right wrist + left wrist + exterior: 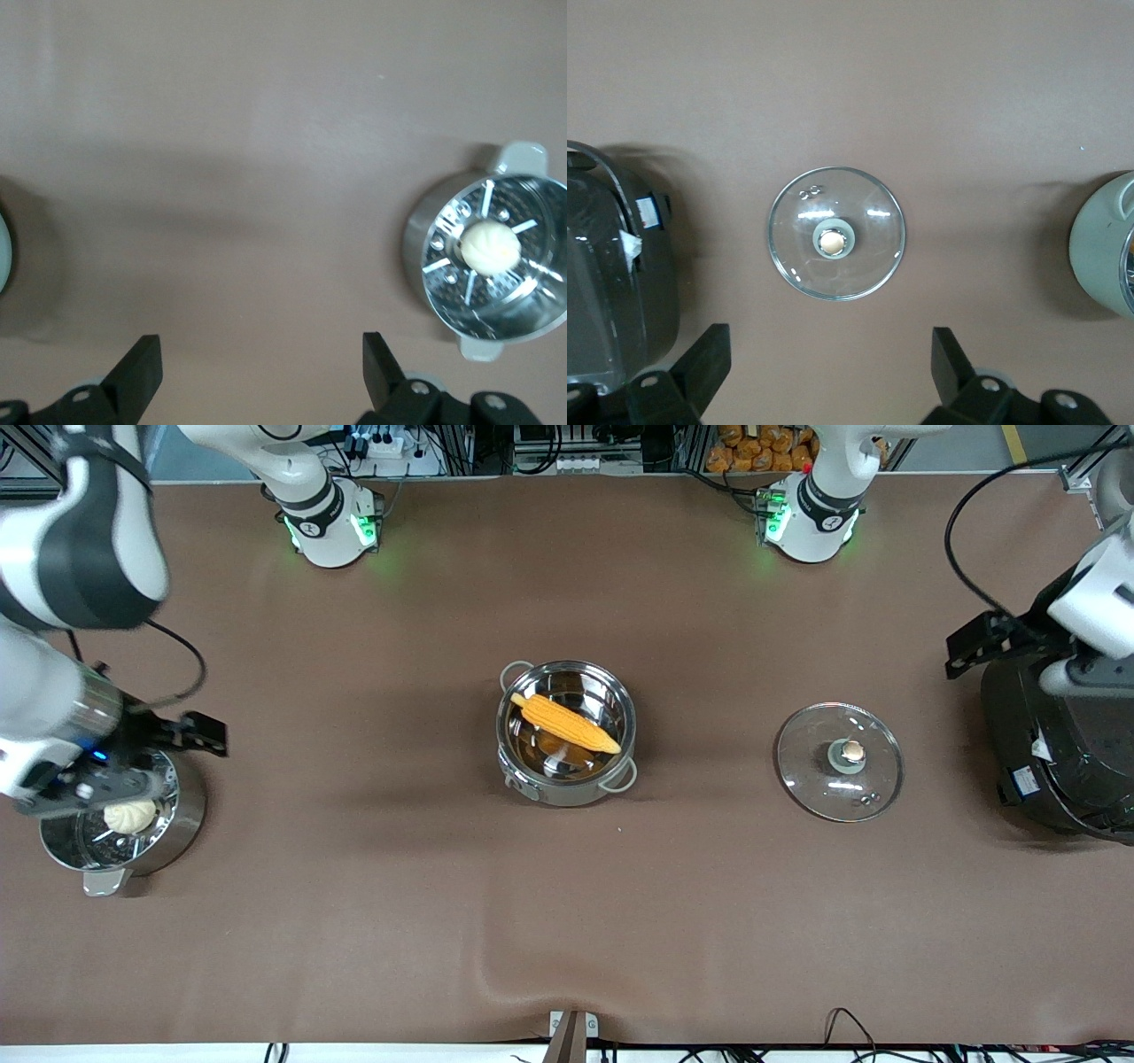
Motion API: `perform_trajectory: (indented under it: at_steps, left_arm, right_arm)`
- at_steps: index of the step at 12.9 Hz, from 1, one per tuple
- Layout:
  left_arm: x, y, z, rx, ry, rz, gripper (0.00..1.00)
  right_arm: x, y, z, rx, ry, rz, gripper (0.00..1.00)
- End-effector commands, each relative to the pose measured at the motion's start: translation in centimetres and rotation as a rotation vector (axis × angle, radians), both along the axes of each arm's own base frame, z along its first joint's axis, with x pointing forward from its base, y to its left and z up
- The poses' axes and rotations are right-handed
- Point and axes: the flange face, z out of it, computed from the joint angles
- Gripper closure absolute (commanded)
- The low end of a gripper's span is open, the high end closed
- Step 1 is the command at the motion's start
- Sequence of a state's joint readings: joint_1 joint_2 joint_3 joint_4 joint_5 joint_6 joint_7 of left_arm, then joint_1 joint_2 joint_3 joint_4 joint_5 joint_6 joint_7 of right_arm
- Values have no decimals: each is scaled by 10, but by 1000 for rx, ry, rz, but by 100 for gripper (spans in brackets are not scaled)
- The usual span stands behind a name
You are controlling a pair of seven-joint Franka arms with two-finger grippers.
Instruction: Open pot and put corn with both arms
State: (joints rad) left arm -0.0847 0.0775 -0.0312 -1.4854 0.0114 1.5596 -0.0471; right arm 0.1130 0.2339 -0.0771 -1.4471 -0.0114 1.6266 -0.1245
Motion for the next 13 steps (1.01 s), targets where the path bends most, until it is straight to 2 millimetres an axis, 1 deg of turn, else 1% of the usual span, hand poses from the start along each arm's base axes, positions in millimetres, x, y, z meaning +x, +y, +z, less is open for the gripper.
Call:
perform_trajectory:
  at_steps: [1, 2, 4, 5, 7, 8, 10, 13]
  left_arm:
    - [-3, -4, 19, 15, -24, 6, 0]
    - [-4, -4, 22, 17, -27, -3, 0]
    - [-5, -1, 25, 20, -32, -12, 0]
    - [-6, -2, 25, 18, -32, -14, 0]
    - [-6, -3, 26, 19, -33, -17, 0]
    - [-8, -4, 29, 19, -40, -15, 0]
    - [-10, -8, 30, 19, -37, -23, 0]
    - [-12, -6, 30, 13, -33, -20, 0]
  right_arm:
    - [-40, -29, 25, 12, 3, -64, 0]
    - [-49, -39, 39, 12, 0, -83, 0]
    - [-69, -47, 66, 12, -6, -122, 0]
    - [-74, -53, 70, 9, 3, -136, 0]
    - [-78, -66, 76, 14, 2, -164, 0]
    - [-77, -63, 82, 18, -7, -164, 0]
    - [-75, -47, 80, 21, -7, -235, 0]
    - [-73, -46, 81, 8, -16, -227, 0]
